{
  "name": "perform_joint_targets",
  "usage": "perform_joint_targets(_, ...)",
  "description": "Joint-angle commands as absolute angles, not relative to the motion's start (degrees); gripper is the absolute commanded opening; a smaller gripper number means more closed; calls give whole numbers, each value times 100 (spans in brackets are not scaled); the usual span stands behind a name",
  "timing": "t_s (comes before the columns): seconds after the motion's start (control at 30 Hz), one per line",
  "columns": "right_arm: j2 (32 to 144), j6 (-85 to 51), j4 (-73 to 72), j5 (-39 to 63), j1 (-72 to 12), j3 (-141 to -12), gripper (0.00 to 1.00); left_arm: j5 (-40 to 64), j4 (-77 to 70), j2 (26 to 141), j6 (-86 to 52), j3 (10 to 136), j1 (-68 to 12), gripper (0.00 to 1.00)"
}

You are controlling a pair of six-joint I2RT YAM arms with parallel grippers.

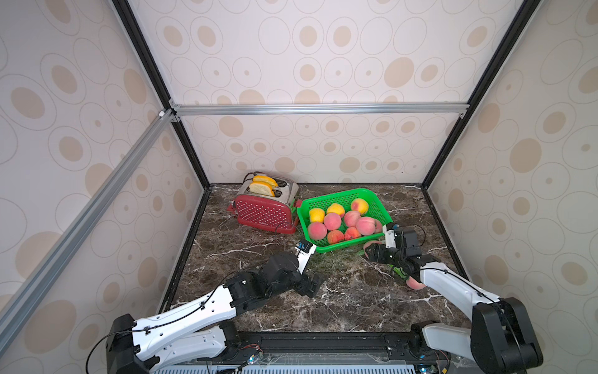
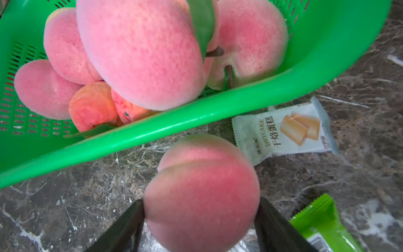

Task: Put the peaches into the basket
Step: Pick up the peach from the center of the board.

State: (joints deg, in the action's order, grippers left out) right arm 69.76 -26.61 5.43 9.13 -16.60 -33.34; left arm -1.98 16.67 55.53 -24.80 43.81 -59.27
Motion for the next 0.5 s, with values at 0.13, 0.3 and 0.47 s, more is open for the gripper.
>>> perform_joint_targets(0.13,6249,-2741,1263,938,-1789,-3217,79,-355,1604,5457,-2504,4335,-5964,94)
perform_joint_targets(0.3,5548,-2759,1844,570,-2204,-3411,79,-386,1688,5594,-2590,4465,-5961,94)
perform_joint_targets(0.47,5407,-2712,2168,607,-2522,-3942,78,-481,1741,5653,-2574,4593,-5959,94)
